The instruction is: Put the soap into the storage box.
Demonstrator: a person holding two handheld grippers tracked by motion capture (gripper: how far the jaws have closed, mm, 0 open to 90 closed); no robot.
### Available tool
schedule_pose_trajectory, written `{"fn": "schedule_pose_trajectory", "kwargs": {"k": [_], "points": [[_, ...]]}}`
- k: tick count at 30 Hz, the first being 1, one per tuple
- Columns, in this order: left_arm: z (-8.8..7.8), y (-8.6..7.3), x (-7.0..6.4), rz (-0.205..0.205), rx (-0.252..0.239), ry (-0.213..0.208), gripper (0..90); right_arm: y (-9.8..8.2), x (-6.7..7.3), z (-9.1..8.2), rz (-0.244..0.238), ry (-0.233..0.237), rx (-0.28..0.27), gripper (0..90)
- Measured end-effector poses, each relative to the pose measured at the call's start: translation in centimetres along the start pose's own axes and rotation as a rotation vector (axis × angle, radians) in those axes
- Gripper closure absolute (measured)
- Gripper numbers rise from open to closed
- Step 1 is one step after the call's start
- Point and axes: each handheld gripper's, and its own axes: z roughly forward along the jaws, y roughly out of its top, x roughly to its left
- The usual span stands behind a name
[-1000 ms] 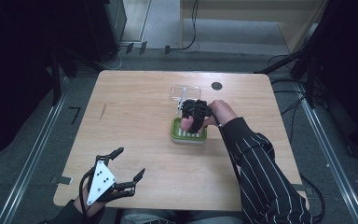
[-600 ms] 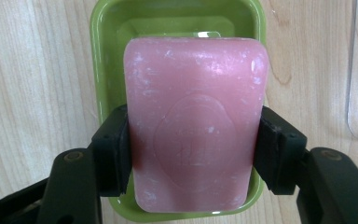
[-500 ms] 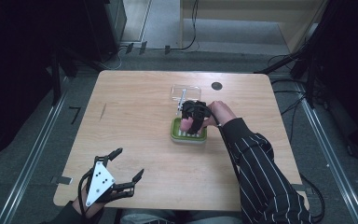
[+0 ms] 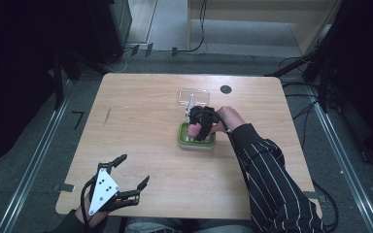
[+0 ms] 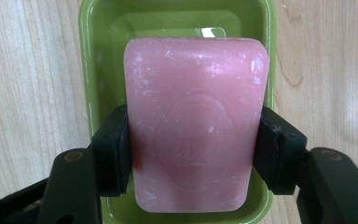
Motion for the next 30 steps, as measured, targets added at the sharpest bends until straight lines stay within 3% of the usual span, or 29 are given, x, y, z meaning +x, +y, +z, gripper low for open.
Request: {"fn": "schedule_pose_trajectory", "kwargs": {"k": [30], "points": [[0.02,0.01,0.0,0.003,-0.002,-0.001,13.6,-0.24,-0.08,0.73,0.005,0.007,0.009,38.1]]}}
